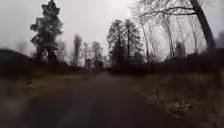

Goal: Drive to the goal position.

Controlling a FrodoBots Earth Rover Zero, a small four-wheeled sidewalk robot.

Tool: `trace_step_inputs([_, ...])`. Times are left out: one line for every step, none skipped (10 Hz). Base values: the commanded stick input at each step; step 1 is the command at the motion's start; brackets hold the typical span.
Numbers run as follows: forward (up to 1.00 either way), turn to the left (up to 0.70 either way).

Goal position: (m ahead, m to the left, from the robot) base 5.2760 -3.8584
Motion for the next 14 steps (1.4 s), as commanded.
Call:
trace_step_inputs([0.7,0.0])
trace_step_inputs([0.7,0.0])
trace_step_inputs([0.7,0.0])
trace_step_inputs([0.7,0.0])
trace_step_inputs([0.7,0.0])
trace_step_inputs([0.7,0.0])
trace_step_inputs([0.7,0.0])
trace_step_inputs([0.7,0.0])
trace_step_inputs([0.7,0.0])
trace_step_inputs([0.7,0.0])
trace_step_inputs([0.7,0.0])
trace_step_inputs([0.7,0.0])
trace_step_inputs([0.7,0.0])
trace_step_inputs([0.7,0.0])
